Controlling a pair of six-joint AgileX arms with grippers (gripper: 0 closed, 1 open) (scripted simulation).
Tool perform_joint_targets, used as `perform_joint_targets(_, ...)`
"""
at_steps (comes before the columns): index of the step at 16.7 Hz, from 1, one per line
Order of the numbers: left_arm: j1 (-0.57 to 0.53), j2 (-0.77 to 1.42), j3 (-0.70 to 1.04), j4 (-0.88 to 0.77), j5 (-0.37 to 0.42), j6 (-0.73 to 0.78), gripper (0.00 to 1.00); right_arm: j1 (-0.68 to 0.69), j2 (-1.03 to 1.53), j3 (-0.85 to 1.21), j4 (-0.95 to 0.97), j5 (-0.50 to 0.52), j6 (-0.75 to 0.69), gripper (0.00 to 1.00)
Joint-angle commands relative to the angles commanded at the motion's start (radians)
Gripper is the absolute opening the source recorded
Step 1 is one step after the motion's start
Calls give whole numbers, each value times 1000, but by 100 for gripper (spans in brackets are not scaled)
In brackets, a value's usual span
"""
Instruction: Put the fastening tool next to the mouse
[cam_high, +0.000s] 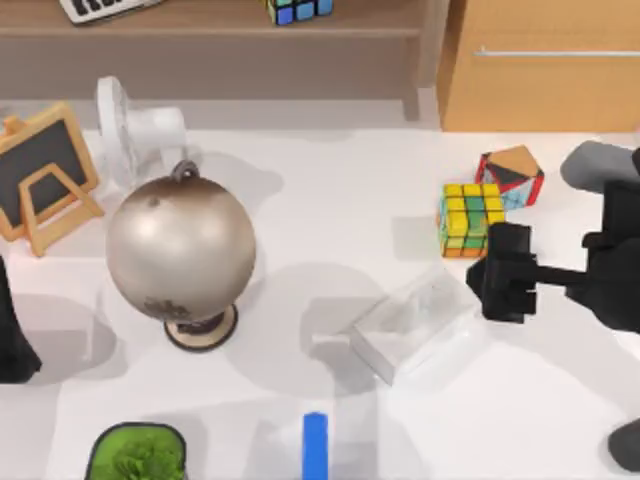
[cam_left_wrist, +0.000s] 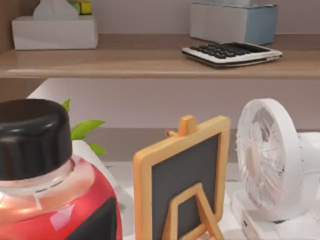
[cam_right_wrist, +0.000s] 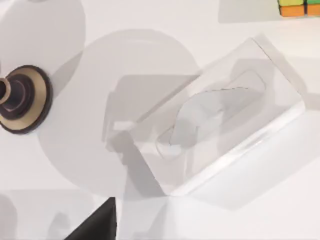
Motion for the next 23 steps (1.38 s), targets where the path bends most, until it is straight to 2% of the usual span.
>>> perform_joint_targets(6, 0, 0, 0, 0, 0, 0, 100, 280, 540, 360, -264, -13, 288, 100)
perform_joint_targets(11, 0, 0, 0, 0, 0, 0, 100, 445, 822, 578, -409, 18, 443, 100)
perform_joint_targets(15, 0, 0, 0, 0, 0, 0, 100, 502, 901, 658, -453, 40, 492, 100)
perform_joint_targets(23, 0, 0, 0, 0, 0, 0, 100, 488, 886, 623, -433, 41, 480, 100)
